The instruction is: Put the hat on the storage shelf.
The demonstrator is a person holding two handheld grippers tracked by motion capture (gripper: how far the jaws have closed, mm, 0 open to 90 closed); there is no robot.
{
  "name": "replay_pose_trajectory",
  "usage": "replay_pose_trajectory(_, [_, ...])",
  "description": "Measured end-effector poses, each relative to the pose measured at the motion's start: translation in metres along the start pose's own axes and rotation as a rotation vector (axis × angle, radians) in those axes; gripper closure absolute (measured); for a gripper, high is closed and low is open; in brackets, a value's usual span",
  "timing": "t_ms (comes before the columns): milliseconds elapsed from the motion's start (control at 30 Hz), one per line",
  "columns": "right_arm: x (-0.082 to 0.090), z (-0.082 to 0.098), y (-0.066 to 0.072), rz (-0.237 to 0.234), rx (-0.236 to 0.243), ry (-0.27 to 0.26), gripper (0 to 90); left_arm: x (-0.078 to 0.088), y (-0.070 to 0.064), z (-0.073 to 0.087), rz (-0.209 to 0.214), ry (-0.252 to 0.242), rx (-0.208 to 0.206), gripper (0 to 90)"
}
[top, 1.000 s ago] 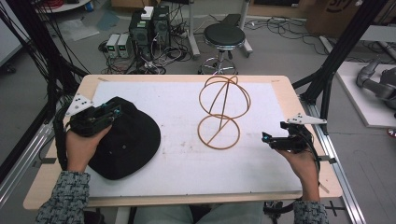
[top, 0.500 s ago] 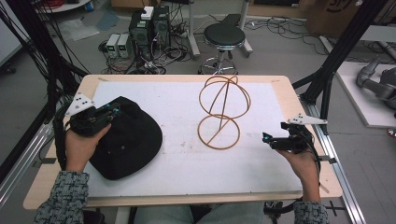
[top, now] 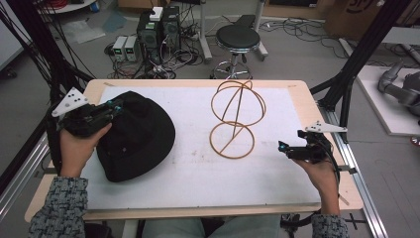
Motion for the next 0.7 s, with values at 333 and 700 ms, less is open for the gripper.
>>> replay_pose_trajectory(333, [0.002, -0.001, -0.002, 0.001, -0.005, -0.012, 10.5, 0.000, 0.001, -0.027, 0.105, -0.058, -0.012, 85.1])
replay_pose_trajectory(700, [-0.001, -0.003, 0.002, -0.015, 0.001, -0.013, 10.5, 0.000, 0.013, -0.057, 0.181, -0.075, -0.008, 85.1])
Point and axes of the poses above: each handheld gripper's, and its own axes: x roughly backward along the jaws, z roughly out of its underside, y roughly to its left, the point moved 10 cm from there along -x, roughly forward along the jaws, and after that the axes turned 9 degrees about z, right-handed, at the moved point
